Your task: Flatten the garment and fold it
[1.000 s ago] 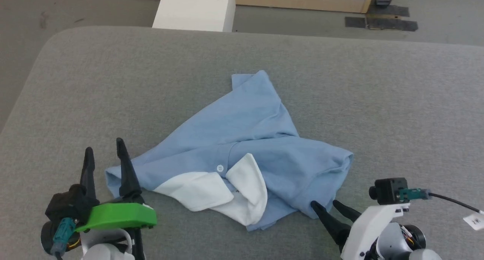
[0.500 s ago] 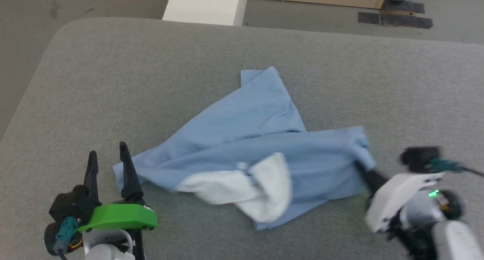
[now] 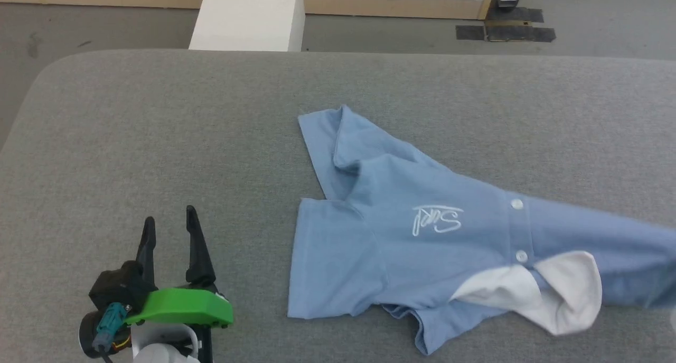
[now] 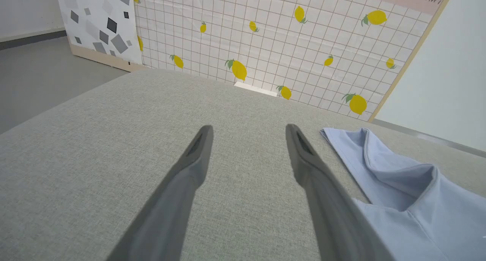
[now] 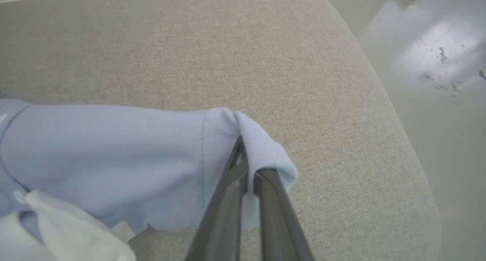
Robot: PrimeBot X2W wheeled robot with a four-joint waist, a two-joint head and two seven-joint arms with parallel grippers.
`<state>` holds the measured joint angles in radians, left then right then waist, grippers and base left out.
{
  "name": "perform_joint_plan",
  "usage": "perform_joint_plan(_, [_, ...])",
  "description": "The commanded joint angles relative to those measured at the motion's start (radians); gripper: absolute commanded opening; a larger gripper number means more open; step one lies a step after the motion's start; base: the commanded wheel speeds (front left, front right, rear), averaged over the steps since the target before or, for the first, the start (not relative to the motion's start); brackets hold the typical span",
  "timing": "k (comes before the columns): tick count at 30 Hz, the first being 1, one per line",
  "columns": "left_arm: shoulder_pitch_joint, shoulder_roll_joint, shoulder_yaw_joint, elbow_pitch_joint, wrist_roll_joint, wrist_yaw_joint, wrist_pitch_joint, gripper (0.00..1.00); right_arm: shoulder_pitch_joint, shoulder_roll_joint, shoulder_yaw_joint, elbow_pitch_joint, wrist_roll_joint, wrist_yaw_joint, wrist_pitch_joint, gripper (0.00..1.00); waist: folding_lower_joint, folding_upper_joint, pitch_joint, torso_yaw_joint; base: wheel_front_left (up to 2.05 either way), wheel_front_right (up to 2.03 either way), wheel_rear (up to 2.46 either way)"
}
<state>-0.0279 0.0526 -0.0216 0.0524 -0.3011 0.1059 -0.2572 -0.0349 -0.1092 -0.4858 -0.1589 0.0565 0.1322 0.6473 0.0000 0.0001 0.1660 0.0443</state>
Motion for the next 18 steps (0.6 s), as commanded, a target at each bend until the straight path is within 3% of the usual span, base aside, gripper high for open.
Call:
perform_joint_plan(1, [-0.019, -0.002, -0.006, 0.006, -0.012, -0.007, -0.004, 1.00, 0.018, 0.012, -0.018, 0.025, -0.002, -0.002, 0.009, 0.00, 0.0000, -0.0001, 0.000, -0.007, 0.00, 0.00, 0.00])
perform_joint_plan(3, [-0.020, -0.002, -0.014, 0.017, -0.011, -0.012, -0.004, 1.00, 0.030, 0.026, -0.039, 0.075, 0.009, -0.002, 0.010, 0.00, 0.0000, -0.0001, 0.001, -0.013, 0.00, 0.00, 0.00])
perform_joint_plan(4, [-0.020, -0.002, -0.019, 0.026, -0.011, -0.014, -0.004, 1.00, 0.030, 0.033, -0.046, 0.101, 0.019, -0.002, -0.001, 0.38, 0.0000, -0.0001, 0.001, -0.016, 0.00, 0.00, 0.00])
perform_joint_plan(5, [-0.021, -0.002, -0.024, 0.032, -0.012, -0.016, -0.005, 1.00, 0.031, 0.038, -0.050, 0.121, 0.024, -0.002, -0.009, 0.89, 0.0000, -0.0001, 0.001, -0.018, 0.00, 0.00, 0.00])
perform_joint_plan(6, [-0.023, -0.002, -0.030, 0.041, -0.012, -0.018, -0.005, 1.00, 0.030, 0.044, -0.053, 0.143, 0.031, -0.002, -0.020, 1.00, 0.0000, -0.0001, 0.000, -0.020, 0.00, 0.00, 0.00])
perform_joint_plan(11, [-0.025, -0.002, -0.051, 0.074, -0.015, -0.031, -0.005, 1.00, 0.034, 0.058, -0.059, 0.175, 0.075, -0.002, -0.121, 1.00, 0.0000, -0.0001, -0.008, -0.027, 0.00, 0.00, 0.00])
perform_joint_plan(15, [-0.022, -0.002, -0.078, 0.116, -0.021, -0.040, 0.009, 1.00, 0.052, 0.058, -0.054, 0.156, 0.145, -0.002, -0.292, 1.00, 0.0000, -0.0001, -0.021, -0.037, 0.00, 0.00, 0.00])
perform_joint_plan(18, [-0.015, -0.001, -0.116, 0.129, -0.021, -0.055, 0.075, 1.00, 0.072, 0.059, -0.001, 0.121, 0.170, -0.002, -0.427, 1.00, 0.0000, -0.0001, -0.032, -0.051, 0.00, 0.00, 0.00])
